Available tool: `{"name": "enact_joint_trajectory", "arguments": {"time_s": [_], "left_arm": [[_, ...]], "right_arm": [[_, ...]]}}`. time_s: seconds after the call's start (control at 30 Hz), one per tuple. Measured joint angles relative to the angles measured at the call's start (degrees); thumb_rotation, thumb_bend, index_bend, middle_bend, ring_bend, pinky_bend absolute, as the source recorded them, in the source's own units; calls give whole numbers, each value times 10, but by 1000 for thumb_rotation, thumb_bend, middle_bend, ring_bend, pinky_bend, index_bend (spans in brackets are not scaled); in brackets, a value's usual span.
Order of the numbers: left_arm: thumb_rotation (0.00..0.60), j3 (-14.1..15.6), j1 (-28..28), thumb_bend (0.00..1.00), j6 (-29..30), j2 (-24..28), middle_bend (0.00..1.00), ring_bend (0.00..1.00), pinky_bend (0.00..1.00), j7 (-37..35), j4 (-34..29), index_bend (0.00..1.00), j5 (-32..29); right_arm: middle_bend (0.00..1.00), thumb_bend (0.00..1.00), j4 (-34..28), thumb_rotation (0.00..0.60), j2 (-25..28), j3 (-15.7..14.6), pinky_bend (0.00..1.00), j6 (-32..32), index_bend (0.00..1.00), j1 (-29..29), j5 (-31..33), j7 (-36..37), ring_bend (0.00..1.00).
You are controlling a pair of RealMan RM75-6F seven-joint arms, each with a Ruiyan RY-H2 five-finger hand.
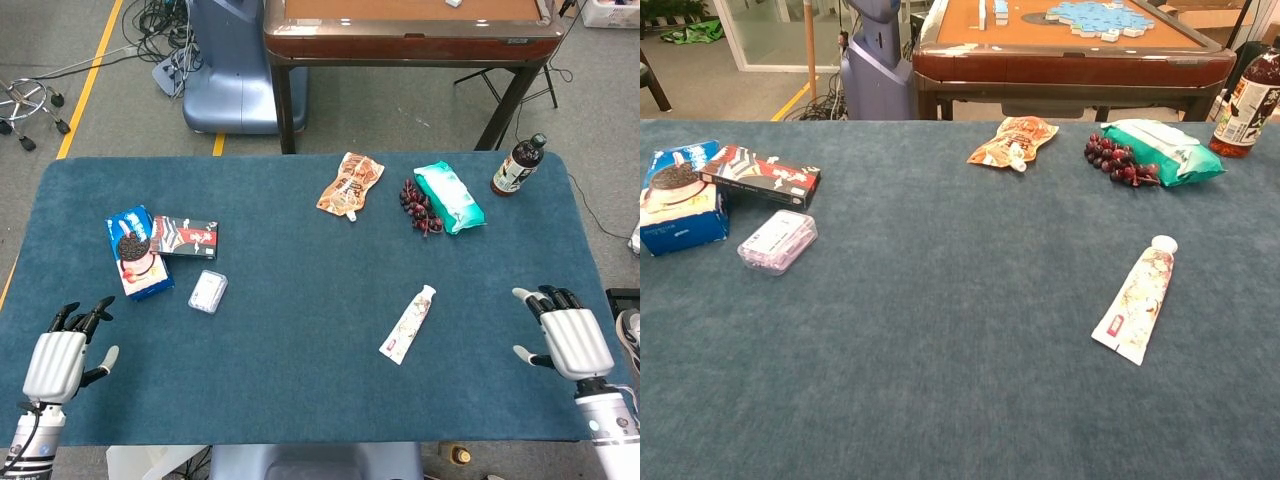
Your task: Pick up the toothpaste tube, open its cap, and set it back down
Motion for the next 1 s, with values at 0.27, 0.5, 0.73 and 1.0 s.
{"name": "enact_joint_trajectory", "arguments": {"time_s": [0.27, 0.5, 0.73, 1.0], "left_arm": [[600, 6, 14, 306, 18, 5, 337, 336, 106, -10, -2, 129, 4], [600, 11, 21, 306, 22, 8, 337, 336, 106, -20, 1, 129, 7], [600, 14, 23, 307, 22, 7, 337, 336, 106, -26, 4, 129, 12], [600, 15, 26, 307, 23, 6, 337, 336, 106, -28, 5, 129, 11]], "right_arm": [[359, 114, -9, 600, 9, 1, 192, -117, 227, 66, 17, -19, 188], [357, 115, 10, 600, -11, 7, 192, -215, 227, 129, 53, -23, 188], [348, 115, 70, 600, -62, 10, 192, -292, 190, 190, 80, -18, 189], [310, 114, 116, 600, -106, 7, 192, -317, 144, 224, 107, -39, 181]]}}
